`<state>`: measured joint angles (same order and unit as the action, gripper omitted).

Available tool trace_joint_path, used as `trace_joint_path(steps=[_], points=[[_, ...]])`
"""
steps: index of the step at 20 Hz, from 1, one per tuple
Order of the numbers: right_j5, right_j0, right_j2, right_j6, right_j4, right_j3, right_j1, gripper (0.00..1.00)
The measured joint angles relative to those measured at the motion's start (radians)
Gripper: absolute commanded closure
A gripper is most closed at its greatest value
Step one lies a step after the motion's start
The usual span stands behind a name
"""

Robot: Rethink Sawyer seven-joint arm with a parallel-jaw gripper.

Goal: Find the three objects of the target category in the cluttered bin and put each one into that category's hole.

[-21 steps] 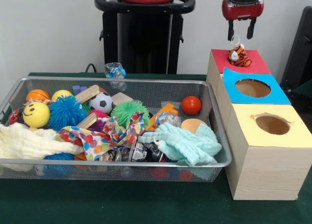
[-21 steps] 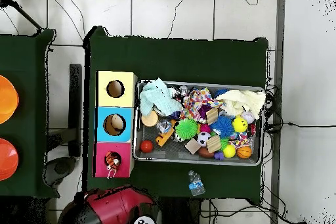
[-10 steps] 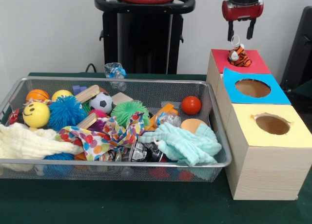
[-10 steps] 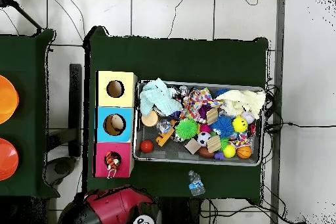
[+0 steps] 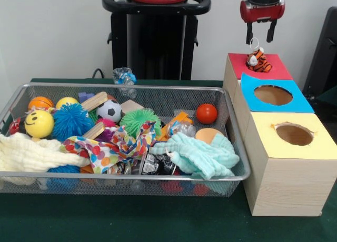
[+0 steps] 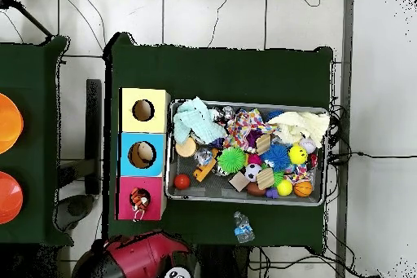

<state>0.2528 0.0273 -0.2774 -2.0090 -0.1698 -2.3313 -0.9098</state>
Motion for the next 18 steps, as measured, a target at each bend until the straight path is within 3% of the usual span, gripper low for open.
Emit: trace_joint_path(steps=[11,18], points=[[-0.021,-0.016,0.009,0.0,0.0,-0.036,-0.026,0.0],[-0.086,-0.022,0.048,0.0,-0.02,-0.089,-0.028,0.0]])
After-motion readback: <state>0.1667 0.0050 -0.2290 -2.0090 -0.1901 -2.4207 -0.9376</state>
